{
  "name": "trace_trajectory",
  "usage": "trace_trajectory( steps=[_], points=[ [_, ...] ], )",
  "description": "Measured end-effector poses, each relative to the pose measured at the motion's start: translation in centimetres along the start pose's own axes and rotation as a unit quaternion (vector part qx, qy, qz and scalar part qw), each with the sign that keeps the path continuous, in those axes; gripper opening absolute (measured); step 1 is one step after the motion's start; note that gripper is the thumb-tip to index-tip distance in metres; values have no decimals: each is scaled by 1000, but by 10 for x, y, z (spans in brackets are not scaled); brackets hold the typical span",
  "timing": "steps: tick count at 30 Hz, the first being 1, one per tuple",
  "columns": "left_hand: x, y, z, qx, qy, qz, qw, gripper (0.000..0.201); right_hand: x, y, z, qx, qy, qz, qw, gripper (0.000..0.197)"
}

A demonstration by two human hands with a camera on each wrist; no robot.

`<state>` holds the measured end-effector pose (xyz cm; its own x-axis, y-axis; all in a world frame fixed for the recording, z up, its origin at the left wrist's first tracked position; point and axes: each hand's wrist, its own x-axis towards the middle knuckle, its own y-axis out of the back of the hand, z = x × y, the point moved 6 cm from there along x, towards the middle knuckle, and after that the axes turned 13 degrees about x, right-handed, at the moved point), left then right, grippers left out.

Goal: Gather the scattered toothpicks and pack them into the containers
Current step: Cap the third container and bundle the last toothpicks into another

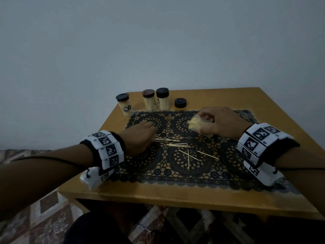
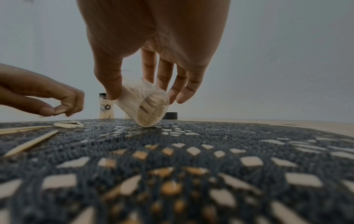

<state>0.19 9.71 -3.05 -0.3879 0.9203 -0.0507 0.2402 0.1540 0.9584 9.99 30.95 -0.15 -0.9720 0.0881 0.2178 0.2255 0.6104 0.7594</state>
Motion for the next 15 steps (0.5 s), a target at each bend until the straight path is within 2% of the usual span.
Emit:
trace_trajectory(
  steps=[2, 6, 11, 15],
  points=[
    [12, 2, 6, -10, -19, 19, 1000, 11, 0, 0, 0, 1, -1, 2, 1000, 45],
    [30, 4, 15, -81, -16, -15, 996, 2, 0, 0, 1, -2, 0, 1, 1000, 45],
    [37, 7, 5, -136, 30, -24, 990, 16, 0, -1, 1, 2, 1, -1, 1000, 45],
    [38, 9, 3, -146, 27, -7, 989, 7, 0, -2, 2, 3, 1, -7, 1000, 45]
  ],
)
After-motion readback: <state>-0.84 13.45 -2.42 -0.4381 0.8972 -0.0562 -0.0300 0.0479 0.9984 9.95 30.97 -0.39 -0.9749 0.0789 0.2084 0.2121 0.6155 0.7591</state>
